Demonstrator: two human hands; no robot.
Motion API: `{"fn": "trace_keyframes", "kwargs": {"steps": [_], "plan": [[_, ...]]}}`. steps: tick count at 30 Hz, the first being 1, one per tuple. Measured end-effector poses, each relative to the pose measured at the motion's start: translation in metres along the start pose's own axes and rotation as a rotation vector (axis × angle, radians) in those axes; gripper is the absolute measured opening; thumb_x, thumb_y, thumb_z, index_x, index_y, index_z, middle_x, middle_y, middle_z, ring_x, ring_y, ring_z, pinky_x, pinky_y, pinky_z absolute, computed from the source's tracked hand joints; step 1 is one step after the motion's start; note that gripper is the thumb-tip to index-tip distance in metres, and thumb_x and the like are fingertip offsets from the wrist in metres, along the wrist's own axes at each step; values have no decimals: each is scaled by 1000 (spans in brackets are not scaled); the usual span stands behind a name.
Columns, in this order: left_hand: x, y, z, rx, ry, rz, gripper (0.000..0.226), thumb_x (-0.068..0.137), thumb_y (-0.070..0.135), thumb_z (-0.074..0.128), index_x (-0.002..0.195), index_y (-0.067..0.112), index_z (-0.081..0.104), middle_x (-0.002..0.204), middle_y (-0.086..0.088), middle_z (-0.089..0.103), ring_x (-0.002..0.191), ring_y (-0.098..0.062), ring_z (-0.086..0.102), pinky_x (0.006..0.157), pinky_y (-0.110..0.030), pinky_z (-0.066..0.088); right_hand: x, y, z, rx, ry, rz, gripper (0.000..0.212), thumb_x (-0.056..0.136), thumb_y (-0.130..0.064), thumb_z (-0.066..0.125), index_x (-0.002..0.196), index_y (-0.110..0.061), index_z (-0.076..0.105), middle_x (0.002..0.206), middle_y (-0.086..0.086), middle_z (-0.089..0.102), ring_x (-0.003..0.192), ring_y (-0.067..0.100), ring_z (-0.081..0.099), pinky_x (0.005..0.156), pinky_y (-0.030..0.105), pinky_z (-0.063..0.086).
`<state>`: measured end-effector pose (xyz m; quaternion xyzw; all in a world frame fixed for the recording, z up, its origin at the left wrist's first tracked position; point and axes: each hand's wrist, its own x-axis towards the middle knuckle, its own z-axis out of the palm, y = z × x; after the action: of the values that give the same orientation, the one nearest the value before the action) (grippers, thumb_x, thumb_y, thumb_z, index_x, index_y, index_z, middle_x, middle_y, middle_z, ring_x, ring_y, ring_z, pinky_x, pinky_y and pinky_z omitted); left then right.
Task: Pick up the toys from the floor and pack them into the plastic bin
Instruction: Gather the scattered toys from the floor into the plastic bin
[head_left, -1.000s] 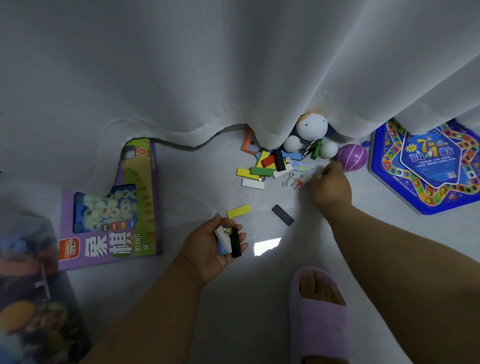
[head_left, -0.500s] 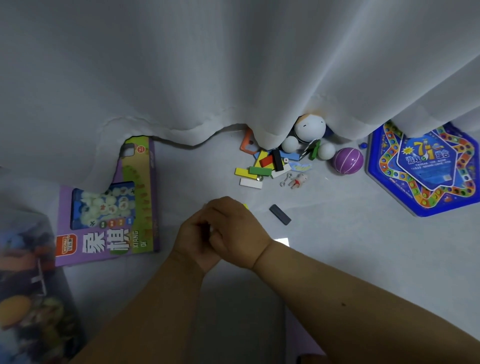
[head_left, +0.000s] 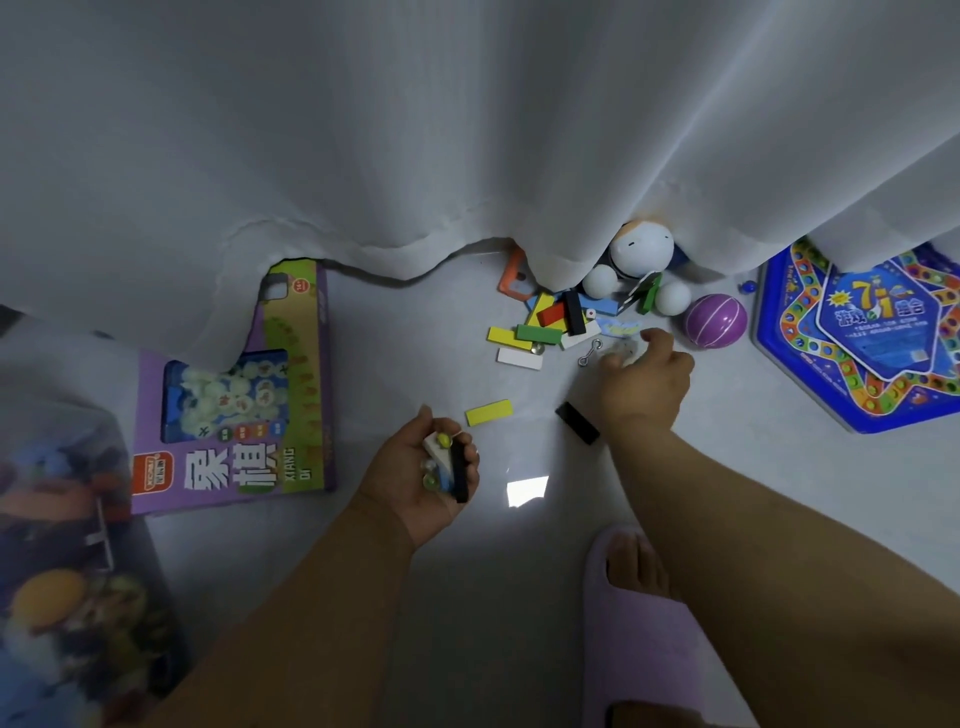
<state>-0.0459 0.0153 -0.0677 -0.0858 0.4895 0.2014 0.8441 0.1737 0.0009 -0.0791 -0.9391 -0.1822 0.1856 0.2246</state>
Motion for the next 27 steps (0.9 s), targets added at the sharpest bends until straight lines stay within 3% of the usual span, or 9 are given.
{"fn": "trace_keyframes", "kwargs": {"steps": [3,8,10,13,16,19,21,27], "plan": [[1,-2,-4,3,5,17,56,96,43,43,59,8,64,65,-8,60,55,-20,63,54,-26,55,17,2,-1,-5,-170,-1,35,93,-25,45,126,-13,46,125,19,41,110,38,49,88,37,41],[2,-2,-9,16,36,38,44,96,41,44,77,7,63,73,-10,60,62,-22,62,59,-30,57,21,2,4,22,-230,-23,29,93,-18,44,121,-10,46,117,22,50,99,37,54,75,33,39],[2,-2,-9,23,42,47,42,96,41,45,79,8,64,74,-10,61,65,-22,62,60,-31,57,12,1,4,-43,-166,-42,33,92,-22,48,123,-13,46,118,20,48,103,36,52,79,36,40],[2,-4,-10,21,44,49,40,96,40,46,81,7,64,74,-10,60,68,-22,60,62,-30,56,-7,-4,6,-164,39,-334,40,84,-22,56,122,-10,52,116,16,52,106,32,50,85,39,42],[0,-3,-11,31,56,58,40,96,41,46,82,8,63,74,-9,60,69,-22,60,66,-30,53,-24,-16,19,-201,-142,-606,45,82,-24,62,124,-11,52,122,14,51,113,32,48,90,41,43],[-3,0,-10,25,67,74,40,96,41,46,81,8,63,75,-9,60,72,-22,59,69,-34,48,-24,-32,28,-353,-275,-628,65,81,-39,66,137,-21,40,136,10,36,125,30,36,93,42,43],[-4,3,-12,33,63,75,40,96,41,46,81,8,63,75,-8,60,71,-22,59,69,-33,48,-20,-39,33,-463,-324,-634,66,81,-44,66,137,-23,39,137,10,32,126,31,33,91,43,44],[-1,5,-12,15,49,78,39,95,41,47,80,9,62,74,-8,59,72,-22,58,70,-34,47,-22,-41,45,-553,-481,-661,50,91,-19,54,136,-14,35,131,17,39,113,35,46,88,46,48]]}}
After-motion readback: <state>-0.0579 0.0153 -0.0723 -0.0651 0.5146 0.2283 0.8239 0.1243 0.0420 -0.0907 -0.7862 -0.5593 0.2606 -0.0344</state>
